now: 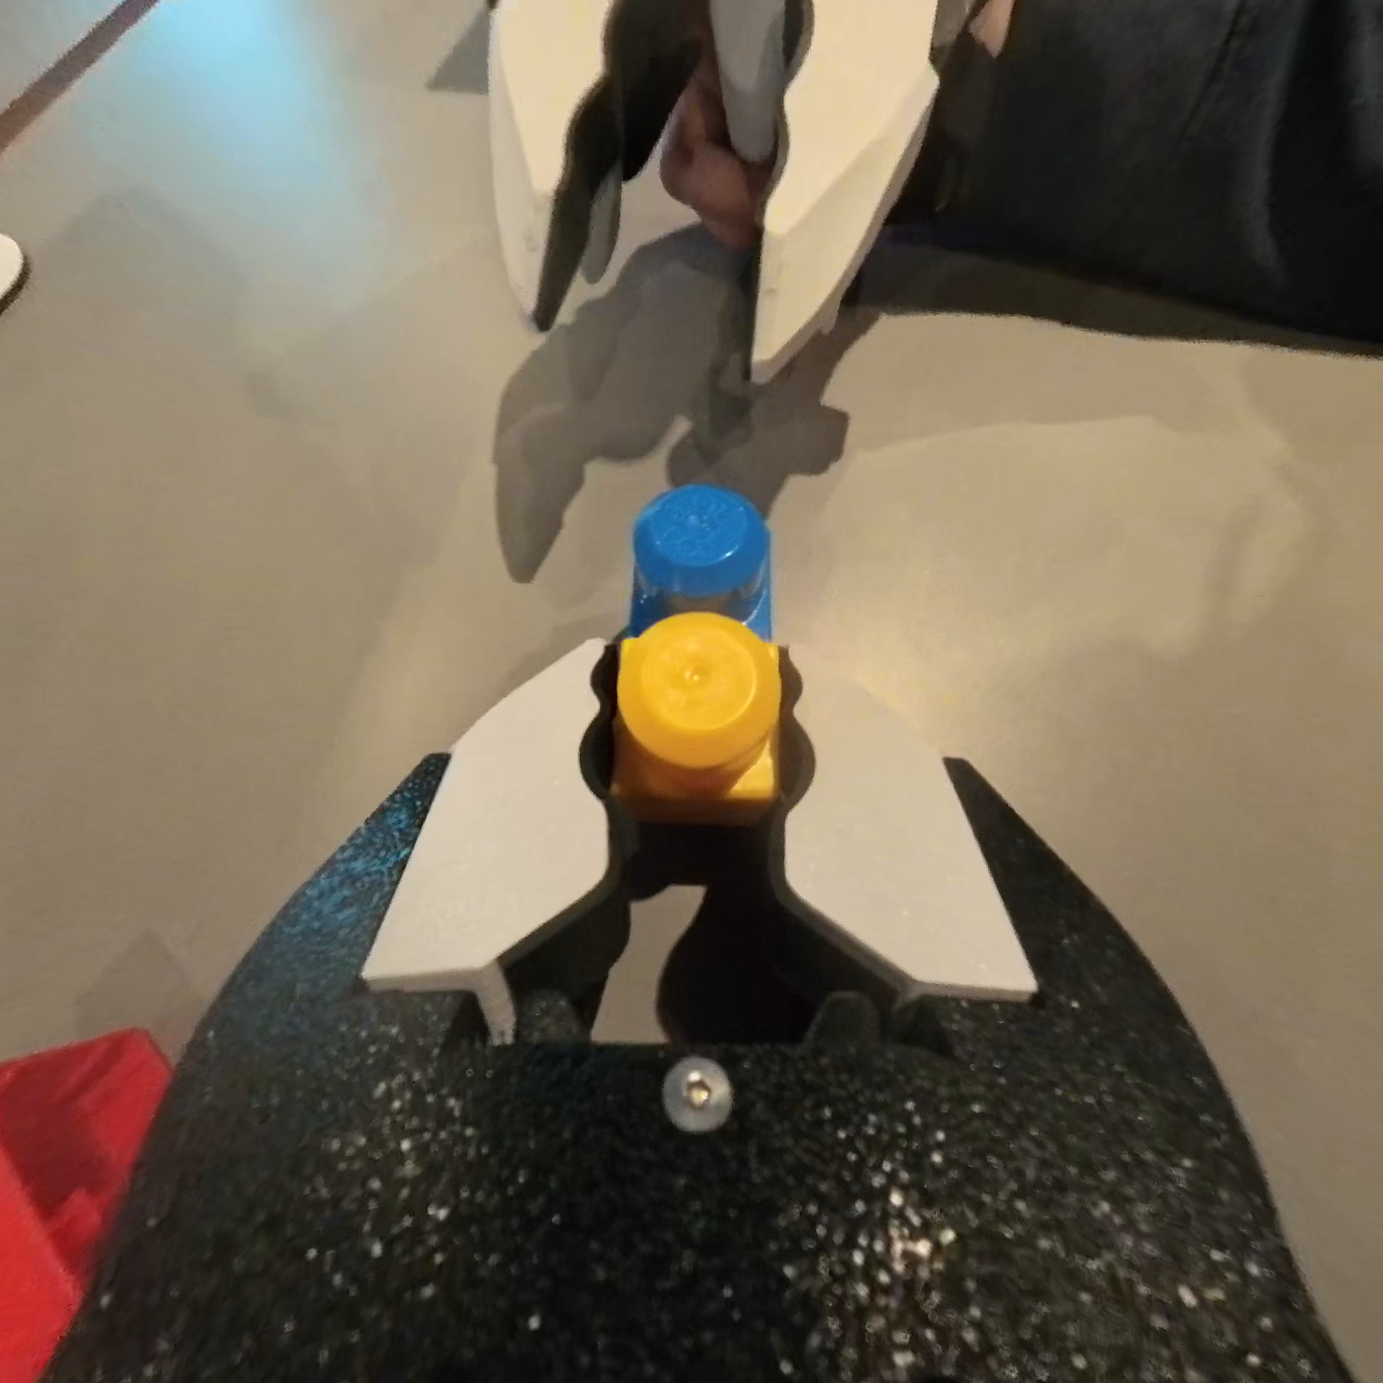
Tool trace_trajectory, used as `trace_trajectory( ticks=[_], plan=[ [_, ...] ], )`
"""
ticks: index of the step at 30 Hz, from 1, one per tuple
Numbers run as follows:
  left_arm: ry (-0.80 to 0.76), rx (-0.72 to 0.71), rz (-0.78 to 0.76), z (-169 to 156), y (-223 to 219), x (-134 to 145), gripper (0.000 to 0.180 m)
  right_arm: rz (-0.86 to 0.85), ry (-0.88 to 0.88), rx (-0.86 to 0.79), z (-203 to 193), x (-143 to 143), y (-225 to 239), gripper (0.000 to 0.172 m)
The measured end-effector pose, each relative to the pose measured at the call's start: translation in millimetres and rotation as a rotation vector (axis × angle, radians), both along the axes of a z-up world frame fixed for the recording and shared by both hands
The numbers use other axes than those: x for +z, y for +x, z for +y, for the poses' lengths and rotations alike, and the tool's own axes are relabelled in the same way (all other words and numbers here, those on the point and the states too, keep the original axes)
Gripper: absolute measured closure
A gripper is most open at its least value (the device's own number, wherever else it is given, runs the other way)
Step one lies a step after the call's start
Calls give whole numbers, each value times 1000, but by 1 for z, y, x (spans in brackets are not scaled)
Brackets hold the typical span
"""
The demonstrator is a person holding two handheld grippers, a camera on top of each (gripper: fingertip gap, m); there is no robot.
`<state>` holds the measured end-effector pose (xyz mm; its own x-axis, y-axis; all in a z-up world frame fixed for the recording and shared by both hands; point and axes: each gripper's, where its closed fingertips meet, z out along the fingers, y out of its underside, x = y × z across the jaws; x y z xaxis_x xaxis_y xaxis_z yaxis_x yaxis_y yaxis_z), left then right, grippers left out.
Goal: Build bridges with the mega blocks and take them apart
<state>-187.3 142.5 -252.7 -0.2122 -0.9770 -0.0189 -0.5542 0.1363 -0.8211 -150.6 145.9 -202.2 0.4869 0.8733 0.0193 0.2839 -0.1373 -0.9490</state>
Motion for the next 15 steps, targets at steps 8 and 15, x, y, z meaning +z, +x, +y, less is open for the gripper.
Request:
trace_trajectory(
  ticks=[8,15],
  plan=[
    [-56,124,-82,23,-27,30,141,18,11,2,-1,5,1,130],
    [37,3,23,15,-19,13,140,8,-11,11,-2,1,0,129]
  ],
)
